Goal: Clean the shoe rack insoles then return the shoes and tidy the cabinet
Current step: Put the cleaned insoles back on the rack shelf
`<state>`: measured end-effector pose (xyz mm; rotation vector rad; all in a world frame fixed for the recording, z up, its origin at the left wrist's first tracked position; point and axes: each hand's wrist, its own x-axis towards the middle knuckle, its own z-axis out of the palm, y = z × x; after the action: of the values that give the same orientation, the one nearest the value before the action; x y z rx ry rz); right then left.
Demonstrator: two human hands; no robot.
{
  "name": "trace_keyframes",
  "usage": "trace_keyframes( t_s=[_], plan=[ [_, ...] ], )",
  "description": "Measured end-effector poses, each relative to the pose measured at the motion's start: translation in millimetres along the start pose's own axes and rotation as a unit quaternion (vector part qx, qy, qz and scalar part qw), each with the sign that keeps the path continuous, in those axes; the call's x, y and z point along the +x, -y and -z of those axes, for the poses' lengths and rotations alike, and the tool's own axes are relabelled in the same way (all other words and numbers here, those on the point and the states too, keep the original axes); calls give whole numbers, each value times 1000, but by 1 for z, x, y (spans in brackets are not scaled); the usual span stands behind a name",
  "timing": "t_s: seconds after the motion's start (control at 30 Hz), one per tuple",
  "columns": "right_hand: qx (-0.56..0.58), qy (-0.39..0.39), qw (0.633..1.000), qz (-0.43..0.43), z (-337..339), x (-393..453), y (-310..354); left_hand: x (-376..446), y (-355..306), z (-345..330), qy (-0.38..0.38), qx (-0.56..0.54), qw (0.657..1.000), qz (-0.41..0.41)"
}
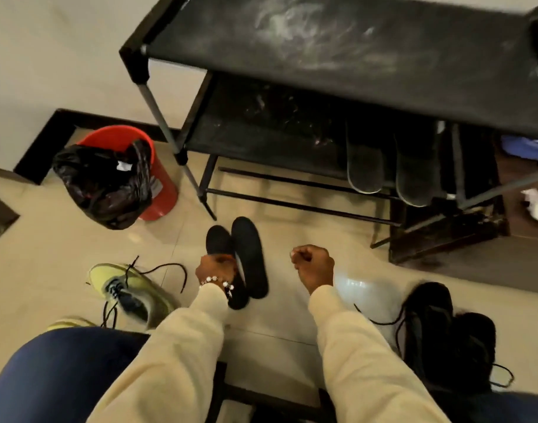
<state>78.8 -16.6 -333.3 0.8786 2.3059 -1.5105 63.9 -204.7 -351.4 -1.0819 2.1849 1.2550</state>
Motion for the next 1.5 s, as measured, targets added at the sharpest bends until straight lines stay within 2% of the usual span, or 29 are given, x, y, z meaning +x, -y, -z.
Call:
trace_keyframes(
  t_s=[0.1,0.3,0.43,0.57,0.63,0.7,0.8,0.9,0.97,1.3,1.5],
  plan=[
    [-81,39,996,-19,-45,21,-33,41,38,-10,-4,70,997,38],
    [-229,88,968,-43,-126,74,-94,108,96,-44,-2,94,988,125],
    [-317,67,945,-41,-169,92,-117,135,116,-73,-15,114,985,127],
    [-416,15,909,-20,-204,97,-135,146,121,-97,-63,116,981,145],
    [-429,-2,903,-19,-213,97,-142,147,123,-102,-77,107,979,157],
    [-394,-5,918,-45,-214,98,-143,148,124,-102,-84,81,978,174],
    [-261,-8,961,-89,-201,105,-137,147,122,-93,-59,57,978,190],
    [-157,19,983,-94,-178,106,-121,135,113,-81,-51,0,984,169],
    [-129,36,986,-99,-159,98,-102,116,100,-71,-63,-41,983,169],
    [-21,63,984,-163,-53,13,-5,10,18,19,-47,-67,990,114],
    [72,88,982,-150,9,-46,44,-71,-29,58,-107,-109,987,38]
  ],
)
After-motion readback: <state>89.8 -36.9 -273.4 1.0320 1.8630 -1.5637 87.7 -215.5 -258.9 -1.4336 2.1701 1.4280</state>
